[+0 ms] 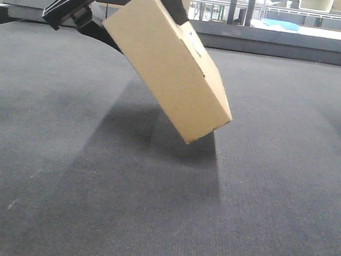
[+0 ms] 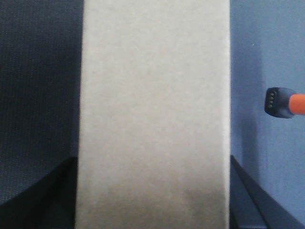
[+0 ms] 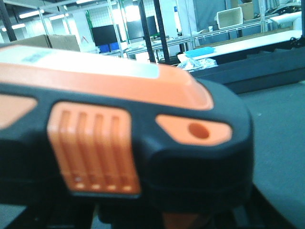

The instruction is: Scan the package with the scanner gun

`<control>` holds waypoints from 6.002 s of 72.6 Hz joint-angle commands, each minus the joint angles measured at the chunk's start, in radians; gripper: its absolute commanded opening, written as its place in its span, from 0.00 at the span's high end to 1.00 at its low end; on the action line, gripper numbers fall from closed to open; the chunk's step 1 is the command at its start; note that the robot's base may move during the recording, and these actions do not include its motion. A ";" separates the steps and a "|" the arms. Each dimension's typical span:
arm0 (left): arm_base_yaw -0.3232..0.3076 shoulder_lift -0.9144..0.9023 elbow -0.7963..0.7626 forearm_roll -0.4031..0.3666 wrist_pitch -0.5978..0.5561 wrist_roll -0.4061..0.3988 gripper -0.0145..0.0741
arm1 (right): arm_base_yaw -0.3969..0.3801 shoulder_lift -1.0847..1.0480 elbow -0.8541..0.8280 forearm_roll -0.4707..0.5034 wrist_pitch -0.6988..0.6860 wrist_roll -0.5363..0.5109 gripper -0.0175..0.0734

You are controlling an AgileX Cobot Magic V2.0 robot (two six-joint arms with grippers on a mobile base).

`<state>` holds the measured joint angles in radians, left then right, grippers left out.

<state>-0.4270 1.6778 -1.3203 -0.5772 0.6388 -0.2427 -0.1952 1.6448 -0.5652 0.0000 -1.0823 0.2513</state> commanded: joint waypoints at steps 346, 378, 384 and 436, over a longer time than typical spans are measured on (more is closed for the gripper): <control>0.472 -0.485 0.123 0.584 0.155 0.310 0.37 | -0.002 -0.949 0.341 -0.181 0.851 0.014 0.99; 0.473 -0.795 0.483 0.537 -0.129 0.310 0.96 | -0.002 -0.949 0.341 -0.181 0.873 0.014 0.99; 0.473 -0.856 0.580 0.535 -0.282 0.310 0.96 | -0.002 -0.949 0.341 -0.181 0.875 0.014 0.99; 0.473 -1.331 0.970 0.423 -0.596 0.310 0.96 | 0.268 -1.463 0.341 -0.207 1.229 0.014 0.99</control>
<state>0.0423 0.3843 -0.3524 -0.1472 0.0434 0.0682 0.0359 0.2571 -0.2262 -0.1991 0.0824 0.2705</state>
